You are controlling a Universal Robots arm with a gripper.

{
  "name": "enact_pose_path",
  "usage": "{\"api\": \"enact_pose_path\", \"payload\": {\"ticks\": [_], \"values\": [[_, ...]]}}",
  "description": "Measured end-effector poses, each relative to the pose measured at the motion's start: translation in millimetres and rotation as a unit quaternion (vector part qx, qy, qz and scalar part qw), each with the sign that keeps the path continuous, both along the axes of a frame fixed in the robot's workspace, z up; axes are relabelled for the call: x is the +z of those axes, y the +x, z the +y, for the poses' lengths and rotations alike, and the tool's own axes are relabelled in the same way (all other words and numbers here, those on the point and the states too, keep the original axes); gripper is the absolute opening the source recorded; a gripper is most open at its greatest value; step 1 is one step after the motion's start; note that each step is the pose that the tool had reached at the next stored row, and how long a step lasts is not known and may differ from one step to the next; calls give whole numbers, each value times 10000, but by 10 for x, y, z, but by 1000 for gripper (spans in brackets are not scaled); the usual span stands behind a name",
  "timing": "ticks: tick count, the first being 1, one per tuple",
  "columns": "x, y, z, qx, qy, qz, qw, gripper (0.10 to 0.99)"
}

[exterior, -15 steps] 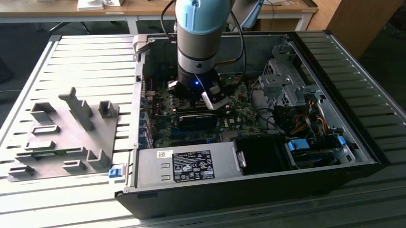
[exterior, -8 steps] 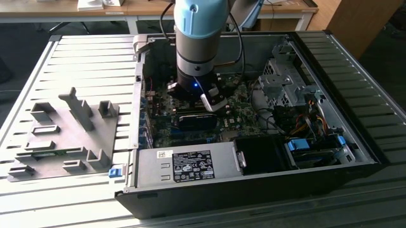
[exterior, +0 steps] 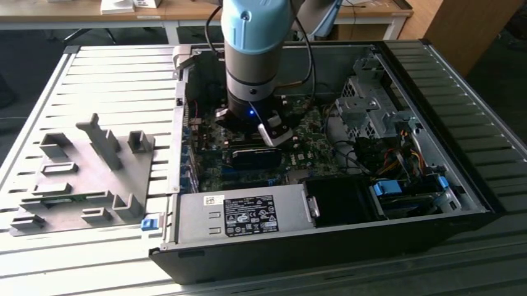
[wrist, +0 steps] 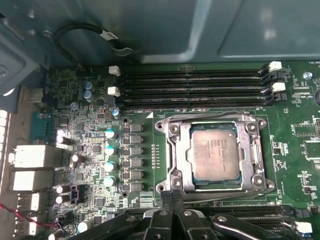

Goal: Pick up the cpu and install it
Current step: 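Install the second cpu locking lever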

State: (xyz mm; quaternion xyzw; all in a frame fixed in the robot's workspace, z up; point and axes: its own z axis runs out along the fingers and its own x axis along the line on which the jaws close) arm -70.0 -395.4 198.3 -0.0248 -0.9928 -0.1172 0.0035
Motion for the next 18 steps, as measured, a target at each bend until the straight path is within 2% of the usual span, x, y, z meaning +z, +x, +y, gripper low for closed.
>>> {"api": "enact_pose_path", "payload": {"ticks": [3,8,13,18], "values": [[-11,-13,0,0,33,-19,10000,106],[-32,-22,0,-1,113,-32,9999,106],[-44,-48,0,0,226,-48,9997,106],[-67,-78,0,0,273,-59,9996,106]]}}
